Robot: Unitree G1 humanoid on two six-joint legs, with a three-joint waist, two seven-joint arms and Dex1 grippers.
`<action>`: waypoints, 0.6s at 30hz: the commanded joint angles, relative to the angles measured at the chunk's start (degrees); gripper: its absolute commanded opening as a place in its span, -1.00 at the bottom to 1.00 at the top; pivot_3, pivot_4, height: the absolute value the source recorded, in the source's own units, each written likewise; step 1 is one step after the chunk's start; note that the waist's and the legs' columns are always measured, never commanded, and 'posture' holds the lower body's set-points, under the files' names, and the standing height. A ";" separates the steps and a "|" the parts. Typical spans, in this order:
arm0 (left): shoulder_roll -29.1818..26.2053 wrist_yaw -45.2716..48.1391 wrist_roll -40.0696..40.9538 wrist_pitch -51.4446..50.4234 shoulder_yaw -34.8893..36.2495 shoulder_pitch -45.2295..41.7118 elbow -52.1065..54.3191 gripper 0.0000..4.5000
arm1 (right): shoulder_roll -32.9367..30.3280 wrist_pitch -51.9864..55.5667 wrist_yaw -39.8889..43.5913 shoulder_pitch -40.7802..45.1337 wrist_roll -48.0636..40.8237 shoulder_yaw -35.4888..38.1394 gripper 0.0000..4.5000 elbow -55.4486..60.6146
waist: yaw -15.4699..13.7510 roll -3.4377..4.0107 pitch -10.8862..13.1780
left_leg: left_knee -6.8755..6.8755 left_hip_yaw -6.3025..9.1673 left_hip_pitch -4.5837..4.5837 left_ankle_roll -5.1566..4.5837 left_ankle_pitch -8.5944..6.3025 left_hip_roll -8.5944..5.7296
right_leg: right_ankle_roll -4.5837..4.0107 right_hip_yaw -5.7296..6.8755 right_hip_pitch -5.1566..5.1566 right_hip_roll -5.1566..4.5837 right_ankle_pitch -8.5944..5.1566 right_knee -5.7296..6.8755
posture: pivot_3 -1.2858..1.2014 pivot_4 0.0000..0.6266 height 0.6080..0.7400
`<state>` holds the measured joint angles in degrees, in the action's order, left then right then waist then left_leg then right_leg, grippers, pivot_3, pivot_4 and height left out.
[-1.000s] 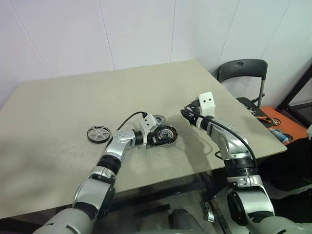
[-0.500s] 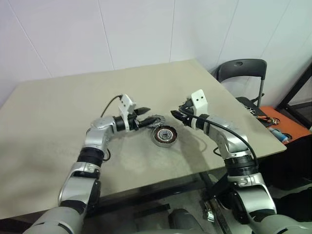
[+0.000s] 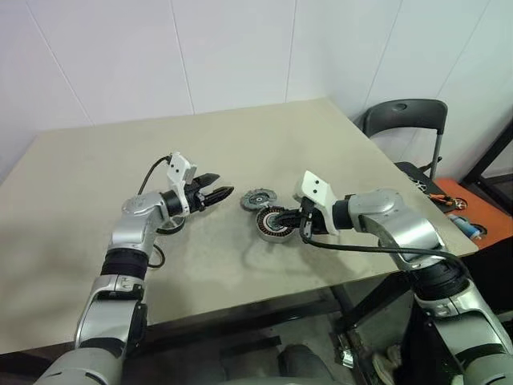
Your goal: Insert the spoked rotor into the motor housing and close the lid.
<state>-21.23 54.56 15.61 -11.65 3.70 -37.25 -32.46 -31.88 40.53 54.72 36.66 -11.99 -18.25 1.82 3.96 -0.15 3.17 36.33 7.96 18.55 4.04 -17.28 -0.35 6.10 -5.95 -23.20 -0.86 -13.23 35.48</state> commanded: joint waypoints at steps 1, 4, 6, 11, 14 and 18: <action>-0.07 -0.84 1.17 -0.13 0.91 -0.36 3.21 0.49 | 3.50 -4.14 -2.98 3.35 2.55 -0.36 -0.98 -4.95 | -0.02 0.00 0.00 | 0.01 -0.01 0.00 0.00 0.00 0.00 | 0.00 0.00 0.00 0.00 0.00 0.00 | 0.03 -1.00 1.00; 0.18 -1.37 1.19 -0.68 0.71 0.25 4.46 0.49 | 5.85 -6.12 -3.37 3.58 3.90 -1.33 -0.98 -8.21 | -0.03 0.00 0.00 | -0.02 0.00 0.00 0.00 0.00 0.00 | -0.16 0.00 0.00 0.00 0.10 0.00 | 0.03 -1.00 1.00; 0.14 -1.57 1.13 -0.94 0.58 0.68 5.11 0.49 | 6.01 -6.61 -2.71 3.20 4.49 -1.83 -0.98 -8.92 | -0.07 0.00 0.00 | -0.04 0.00 0.03 0.00 0.00 0.00 | -0.20 0.00 -0.02 -0.01 0.11 -0.03 | 0.03 -1.00 1.00; -0.49 -1.81 0.90 -1.35 0.64 1.80 5.72 0.49 | 4.26 -6.12 0.07 1.20 4.31 -2.01 -0.98 -7.78 | -0.05 0.00 0.00 | -0.05 0.00 0.12 0.00 0.00 -0.01 | -0.20 0.00 -0.05 -0.04 0.12 -0.15 | 0.03 -1.00 1.00; -0.58 -1.75 0.79 -1.30 0.43 2.06 5.78 0.49 | 4.25 -7.40 -0.52 1.36 5.37 -1.67 -0.98 -10.19 | 0.00 0.00 0.00 | -0.04 0.00 0.09 0.00 0.00 -0.01 | -0.19 0.00 -0.05 -0.03 0.12 -0.10 | 0.03 -1.00 1.00; -0.38 -1.90 0.66 -1.19 0.10 1.98 5.72 0.49 | 3.87 -9.04 -0.29 1.76 6.31 -1.64 -0.98 -12.31 | 0.00 0.00 0.00 | -0.01 -0.01 0.03 0.00 0.00 -0.01 | -0.18 0.00 -0.02 -0.01 0.11 -0.02 | 0.03 -1.00 1.00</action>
<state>-21.23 52.71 15.64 -13.21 3.48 -34.27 -28.95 -27.69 33.14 54.37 37.04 -6.12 -21.10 -10.76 3.96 -0.15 3.17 36.32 7.95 18.58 4.04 -17.28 -0.36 5.92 -5.95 -23.22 -0.87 -13.12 35.47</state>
